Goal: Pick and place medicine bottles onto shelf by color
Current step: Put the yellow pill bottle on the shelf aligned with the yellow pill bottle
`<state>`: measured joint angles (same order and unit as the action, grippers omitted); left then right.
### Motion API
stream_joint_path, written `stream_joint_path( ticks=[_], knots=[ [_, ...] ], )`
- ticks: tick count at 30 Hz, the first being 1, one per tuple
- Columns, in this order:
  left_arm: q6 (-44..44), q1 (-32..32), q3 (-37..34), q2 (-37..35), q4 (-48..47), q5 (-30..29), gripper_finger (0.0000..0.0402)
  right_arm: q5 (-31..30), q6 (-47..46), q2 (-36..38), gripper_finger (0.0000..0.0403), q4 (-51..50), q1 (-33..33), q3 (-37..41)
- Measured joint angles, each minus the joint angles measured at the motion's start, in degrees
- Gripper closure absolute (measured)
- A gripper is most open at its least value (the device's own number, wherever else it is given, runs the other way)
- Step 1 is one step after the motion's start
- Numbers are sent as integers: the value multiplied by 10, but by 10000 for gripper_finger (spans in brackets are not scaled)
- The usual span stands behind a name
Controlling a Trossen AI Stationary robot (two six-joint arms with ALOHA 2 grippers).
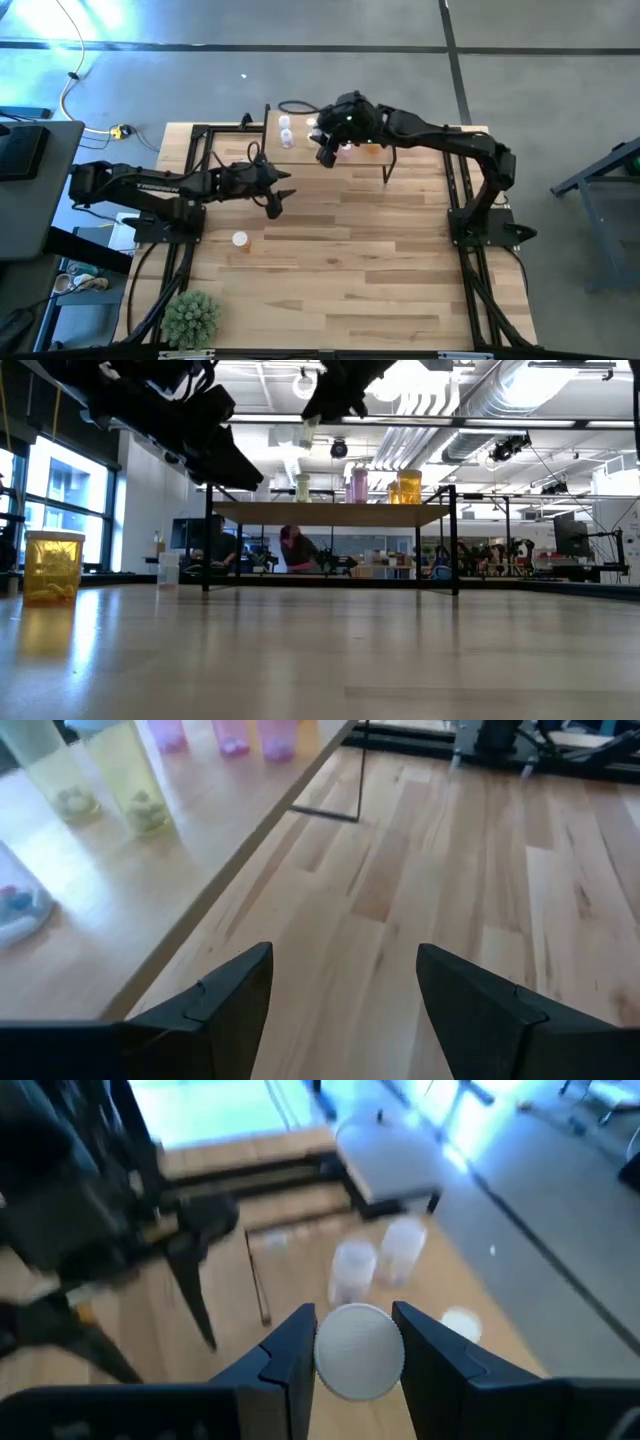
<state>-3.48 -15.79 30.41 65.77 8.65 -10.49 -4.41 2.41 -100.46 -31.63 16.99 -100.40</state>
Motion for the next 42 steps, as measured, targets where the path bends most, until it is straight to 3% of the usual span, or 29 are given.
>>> stream_joint_path(
  ticks=[15, 42],
  knots=[
    [22, -15, 0, -1, 1, 1, 163, 29, 11, -87, 294, -17, 7, 1],
    [16, -18, 0, -1, 2, 14, 163, 36, 63, -104, 294, -20, 18, 1]
  ],
)
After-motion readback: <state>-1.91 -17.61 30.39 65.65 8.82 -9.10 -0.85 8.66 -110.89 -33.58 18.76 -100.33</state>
